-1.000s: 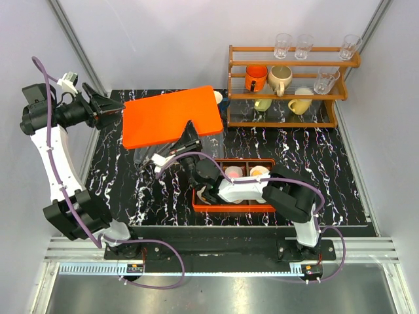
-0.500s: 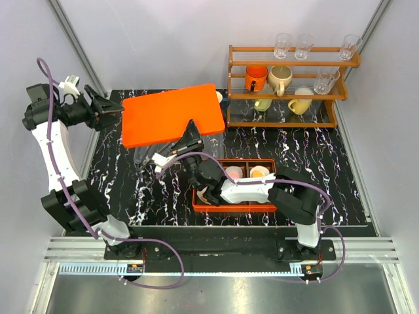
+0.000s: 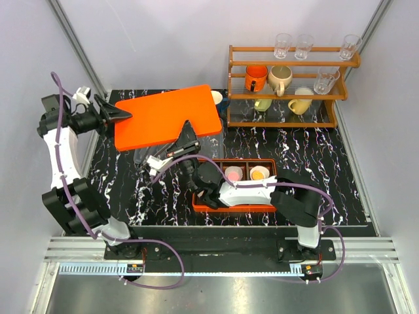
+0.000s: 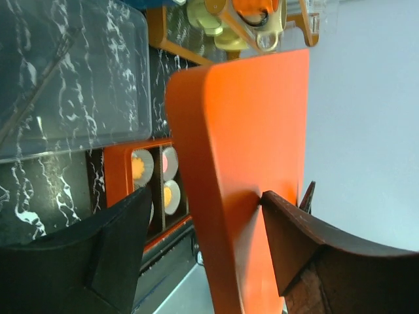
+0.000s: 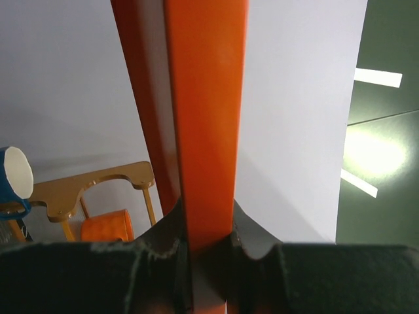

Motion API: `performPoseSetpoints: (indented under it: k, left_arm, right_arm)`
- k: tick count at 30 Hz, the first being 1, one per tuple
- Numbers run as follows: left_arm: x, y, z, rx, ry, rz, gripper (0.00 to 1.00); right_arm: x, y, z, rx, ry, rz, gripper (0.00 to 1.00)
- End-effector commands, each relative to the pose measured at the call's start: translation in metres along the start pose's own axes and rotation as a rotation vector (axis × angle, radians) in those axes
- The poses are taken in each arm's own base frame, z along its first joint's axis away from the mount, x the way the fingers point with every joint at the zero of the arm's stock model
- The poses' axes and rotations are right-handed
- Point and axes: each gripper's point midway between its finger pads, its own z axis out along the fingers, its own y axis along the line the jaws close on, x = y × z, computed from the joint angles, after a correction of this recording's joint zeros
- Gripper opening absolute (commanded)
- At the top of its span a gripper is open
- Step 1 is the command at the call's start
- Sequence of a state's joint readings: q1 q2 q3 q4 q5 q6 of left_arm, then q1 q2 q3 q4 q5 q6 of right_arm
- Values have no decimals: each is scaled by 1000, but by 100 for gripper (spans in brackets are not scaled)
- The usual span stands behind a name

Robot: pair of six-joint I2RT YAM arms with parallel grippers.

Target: Pack the cookies

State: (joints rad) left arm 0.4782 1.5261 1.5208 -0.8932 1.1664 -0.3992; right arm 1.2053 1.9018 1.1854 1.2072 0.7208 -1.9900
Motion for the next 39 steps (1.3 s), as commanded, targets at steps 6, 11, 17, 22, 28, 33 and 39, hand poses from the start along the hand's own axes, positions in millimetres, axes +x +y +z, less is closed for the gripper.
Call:
performPoseSetpoints:
  k: [6, 11, 17, 22, 28, 33, 39]
  left_arm:
    - [16, -38, 10, 153, 11, 65, 69]
    - [20, -45, 18, 209, 9, 8, 58]
    - [23, -52, 17, 241, 13, 27, 41]
    - [31, -63, 10, 267, 18, 40, 20]
    - [38, -71, 4, 295, 49, 62, 8]
    - [41, -73, 1, 282, 48, 98, 25]
    - [41, -68, 2, 256, 41, 112, 42]
  right_arm:
    - [18, -73, -11, 259, 113, 166, 0]
    - [10, -68, -11, 251, 107, 164, 0]
    - [8, -59, -13, 233, 101, 157, 4]
    - [10, -54, -14, 223, 100, 155, 10]
    - [19, -54, -16, 219, 103, 144, 12]
    - [30, -58, -20, 221, 88, 147, 7]
    - [41, -60, -22, 219, 81, 156, 1]
